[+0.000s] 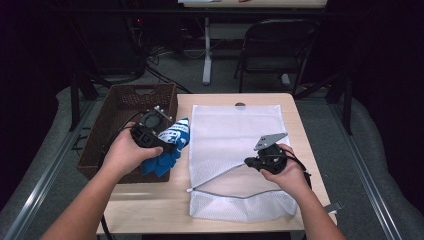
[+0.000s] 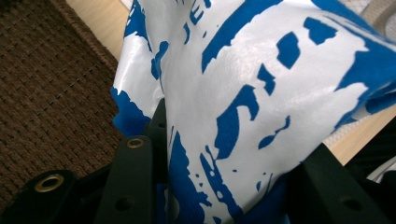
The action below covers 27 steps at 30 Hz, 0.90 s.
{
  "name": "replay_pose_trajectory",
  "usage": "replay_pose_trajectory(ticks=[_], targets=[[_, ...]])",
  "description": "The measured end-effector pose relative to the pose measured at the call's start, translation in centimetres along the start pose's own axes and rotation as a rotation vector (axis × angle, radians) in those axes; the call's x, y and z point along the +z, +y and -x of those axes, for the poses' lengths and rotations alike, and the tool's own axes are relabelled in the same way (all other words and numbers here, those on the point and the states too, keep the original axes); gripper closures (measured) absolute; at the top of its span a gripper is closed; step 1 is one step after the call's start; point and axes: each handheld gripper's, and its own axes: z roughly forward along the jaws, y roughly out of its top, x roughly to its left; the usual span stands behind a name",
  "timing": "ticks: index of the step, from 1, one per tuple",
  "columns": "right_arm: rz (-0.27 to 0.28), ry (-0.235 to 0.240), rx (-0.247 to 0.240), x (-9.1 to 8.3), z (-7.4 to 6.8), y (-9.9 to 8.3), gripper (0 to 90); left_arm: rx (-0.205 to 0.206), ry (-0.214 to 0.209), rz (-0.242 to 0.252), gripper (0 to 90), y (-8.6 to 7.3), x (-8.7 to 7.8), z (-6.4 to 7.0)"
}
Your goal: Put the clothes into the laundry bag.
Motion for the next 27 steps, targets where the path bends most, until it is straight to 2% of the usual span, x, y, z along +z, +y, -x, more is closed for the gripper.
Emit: replay_pose_trajectory(ticks=[13, 27], targets=[[0.003, -0.003, -0.005, 0.0, 0.0, 0.0, 88.2, 0.059, -0.048, 0.029, 59.8, -0.4, 0.7, 2.5], [0.003, -0.002, -0.010, 0.1, -0.1, 0.1, 88.2, 0.089, -0.086, 0.042, 59.8, -1.1, 2.2, 4.6]])
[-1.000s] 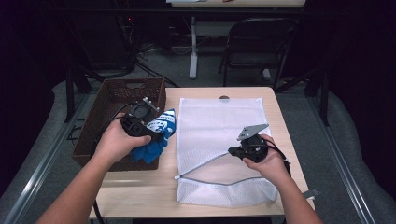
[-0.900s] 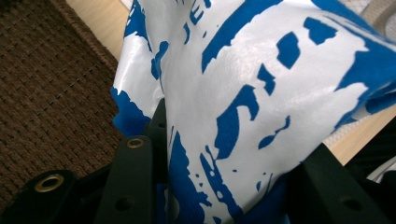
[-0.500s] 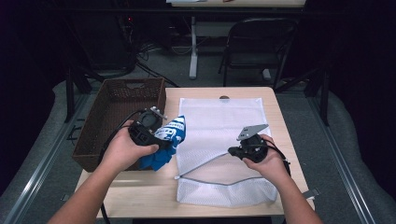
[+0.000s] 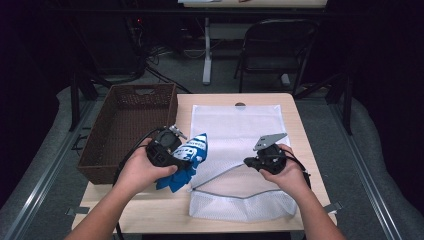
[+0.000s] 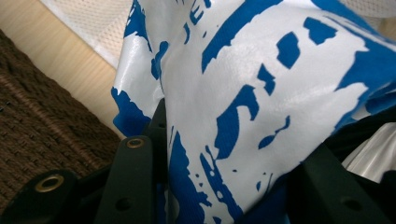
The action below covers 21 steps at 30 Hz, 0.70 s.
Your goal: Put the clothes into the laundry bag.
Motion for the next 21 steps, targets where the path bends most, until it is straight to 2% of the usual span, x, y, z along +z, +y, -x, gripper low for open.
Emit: replay_pose_trajectory(ticks=[21], targets=[[0.007, 0.006, -0.011, 0.2, -0.3, 0.2, 88.2, 0.048, -0.059, 0.020, 59.8, -1.1, 2.4, 3.0]])
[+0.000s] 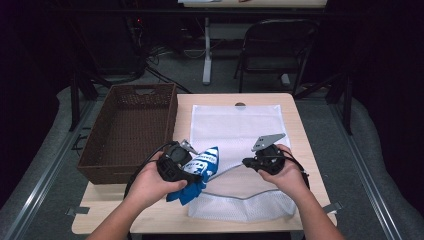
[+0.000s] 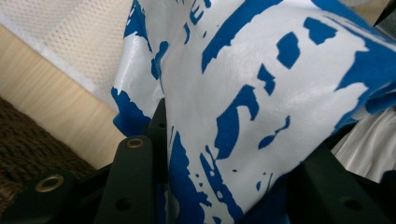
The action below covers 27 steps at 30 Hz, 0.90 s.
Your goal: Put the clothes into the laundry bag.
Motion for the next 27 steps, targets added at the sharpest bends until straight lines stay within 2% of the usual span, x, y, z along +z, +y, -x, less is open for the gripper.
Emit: replay_pose_trajectory(ticks=[8, 20, 27], targets=[[0.002, -0.001, 0.000, 0.0, -0.1, 0.1, 88.2, 0.025, -0.029, 0.025, 59.8, -0.6, 0.8, 1.4], [0.002, 0.000, -0.004, 0.0, -0.2, 0.1, 88.2, 0.043, -0.050, 0.022, 59.8, -1.2, 2.2, 2.7], [0.003, 0.000, -0.004, 0.0, -0.3, 0.1, 88.2, 0.050, -0.058, 0.010, 59.8, -1.3, 3.2, 3.0]])
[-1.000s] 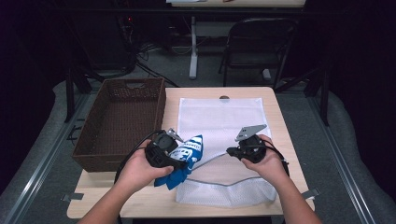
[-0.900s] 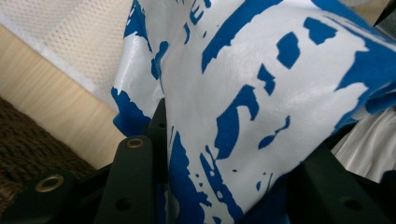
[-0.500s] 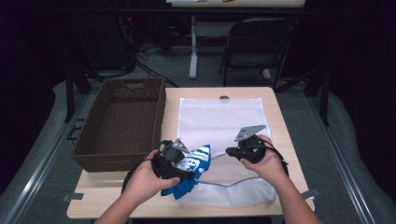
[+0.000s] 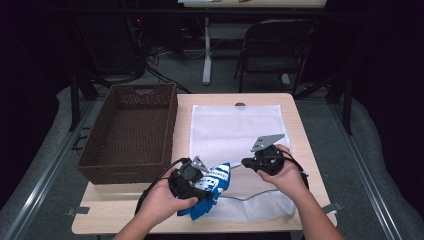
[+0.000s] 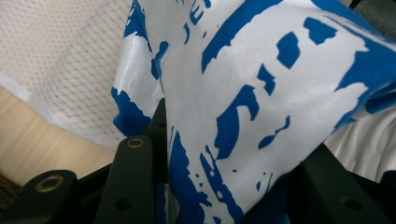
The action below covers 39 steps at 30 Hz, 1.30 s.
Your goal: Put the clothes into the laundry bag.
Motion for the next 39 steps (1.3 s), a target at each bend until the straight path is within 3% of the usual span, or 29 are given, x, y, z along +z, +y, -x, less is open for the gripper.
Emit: replay_pose_trajectory(ticks=[24, 39], targets=[[0.013, 0.004, 0.004, -0.2, -0.1, 0.1, 88.2, 0.043, -0.051, -0.011, 59.8, 1.1, 3.7, 1.8], [0.022, 0.005, 0.002, -0.3, -0.1, 0.1, 88.2, 0.037, -0.069, -0.018, 59.8, 1.7, 6.1, 2.2]])
